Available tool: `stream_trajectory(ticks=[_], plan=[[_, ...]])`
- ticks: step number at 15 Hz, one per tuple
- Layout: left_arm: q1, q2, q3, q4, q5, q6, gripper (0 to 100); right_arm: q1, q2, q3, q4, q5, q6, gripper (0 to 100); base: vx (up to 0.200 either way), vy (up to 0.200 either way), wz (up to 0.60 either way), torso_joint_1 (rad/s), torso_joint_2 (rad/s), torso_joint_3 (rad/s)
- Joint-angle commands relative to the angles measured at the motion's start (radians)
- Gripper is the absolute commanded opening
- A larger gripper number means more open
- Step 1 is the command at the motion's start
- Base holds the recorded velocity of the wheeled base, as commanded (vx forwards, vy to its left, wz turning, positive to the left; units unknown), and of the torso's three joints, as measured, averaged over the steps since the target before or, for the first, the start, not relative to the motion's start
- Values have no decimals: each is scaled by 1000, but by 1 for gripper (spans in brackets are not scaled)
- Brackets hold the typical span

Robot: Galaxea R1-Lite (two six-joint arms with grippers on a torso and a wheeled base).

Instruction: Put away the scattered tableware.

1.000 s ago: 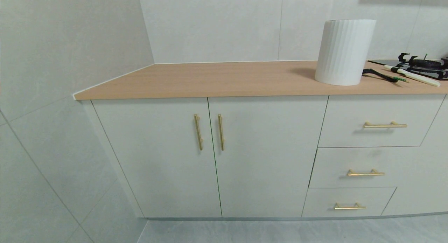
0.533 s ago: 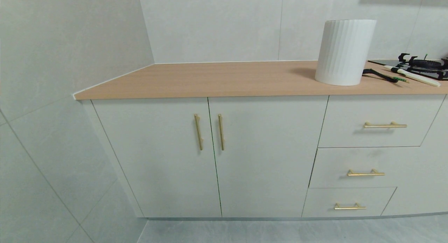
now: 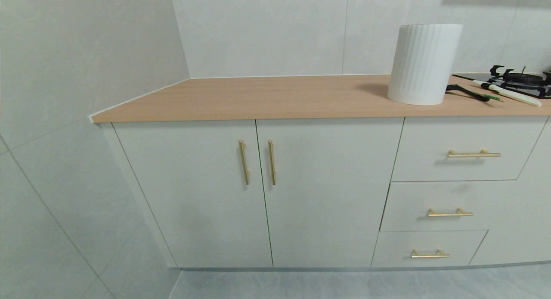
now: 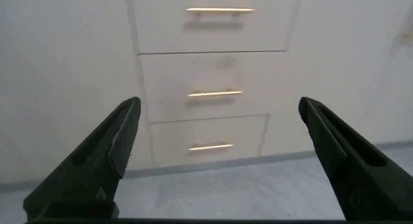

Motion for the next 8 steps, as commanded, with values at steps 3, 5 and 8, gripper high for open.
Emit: stream_trajectory(ticks=[3,5,8], plan=[[0,0,2,11,-19,16,100,1,2,0,22,141,-5,100,0,0,0,0,0,0],[0,0,2,11,-19,10,100,-1,0,-2,29,84,14,100,0,0,0,0,0,0],[0,0,2,11,-19,7,100,1,0,4,51,109,72,100,0,0,0,0,0,0]])
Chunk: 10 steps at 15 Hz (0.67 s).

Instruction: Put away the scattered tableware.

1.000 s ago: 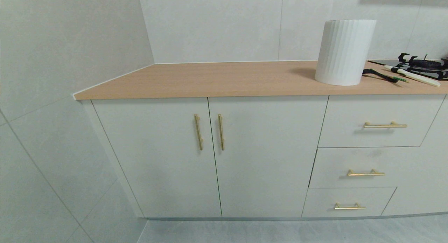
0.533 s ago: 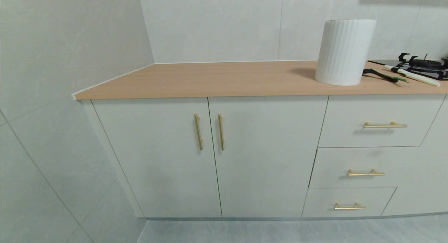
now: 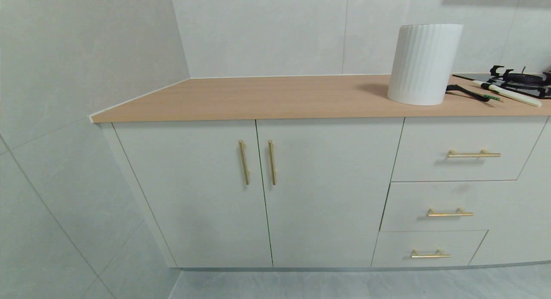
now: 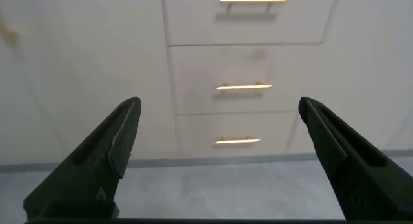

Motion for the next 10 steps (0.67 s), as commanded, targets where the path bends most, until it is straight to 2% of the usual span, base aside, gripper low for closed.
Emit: stream_trajectory(ticks=[1,8,10], plan=[[0,0,0,1,0,0,100,1,2,5,11,22,6,100,0,0,0,0,0,0],[0,0,0,1,0,0,100,1,1,5,11,27,7,100,0,0,0,0,0,0],[0,0,0,1,-1,0,100,1,1,5,11,25,9,100,0,-200,0,7,2,-2]])
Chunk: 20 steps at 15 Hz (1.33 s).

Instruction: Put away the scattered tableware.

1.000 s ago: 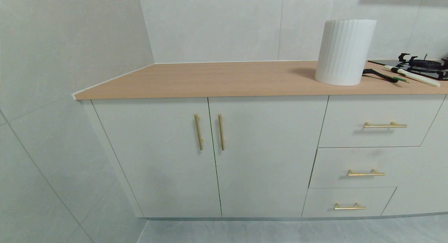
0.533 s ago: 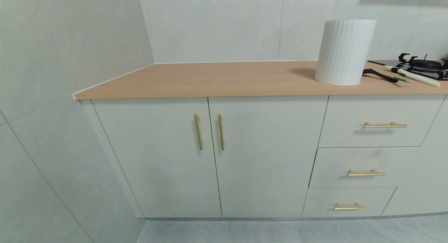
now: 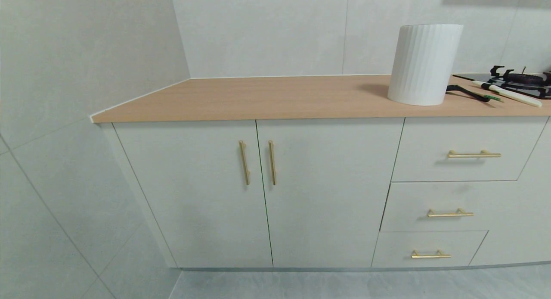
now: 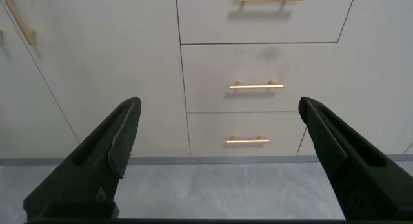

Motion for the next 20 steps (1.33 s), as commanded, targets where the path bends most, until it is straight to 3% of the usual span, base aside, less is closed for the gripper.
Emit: stream_trajectory(ticks=[1,15,20], plan=[[0,0,0,0,0,0,100,0,1,0,2,-1,1,100,0,-200,0,2,2,12],[0,0,0,0,1,0,100,0,1,0,2,-1,3,100,0,-200,0,2,3,2],[0,0,0,0,1,0,100,0,1,0,2,-1,3,100,0,0,0,0,0,0]])
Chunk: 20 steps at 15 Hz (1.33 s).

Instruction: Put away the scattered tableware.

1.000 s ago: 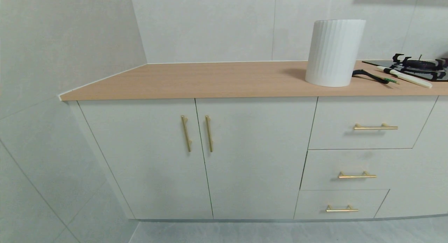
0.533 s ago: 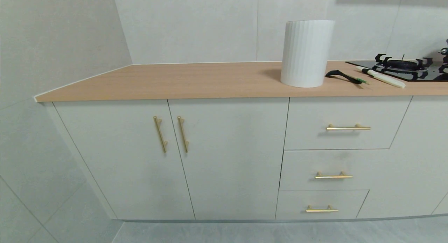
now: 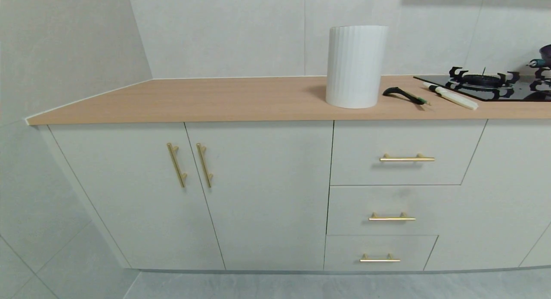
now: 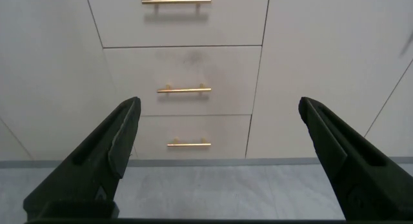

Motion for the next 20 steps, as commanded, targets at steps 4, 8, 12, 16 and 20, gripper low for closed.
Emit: stream_trajectory(ticks=[4,8,12,16,20], plan=[[0,0,0,0,-1,0,100,1,1,0,0,0,-2,100,0,0,0,0,0,0],[0,0,0,0,0,-4,100,1,1,0,0,2,-3,100,50,0,0,1,1,1],[0,0,0,0,-1,-4,100,1,1,0,0,3,-23,100,0,0,0,0,0,0],[0,0,0,0,0,-4,100,36,92,-143,-19,28,-2,100,0,0,0,0,0,0],[0,0,0,0,0,-4,100,151,463,-160,-20,72,-2,100,0,0,0,0,0,0]])
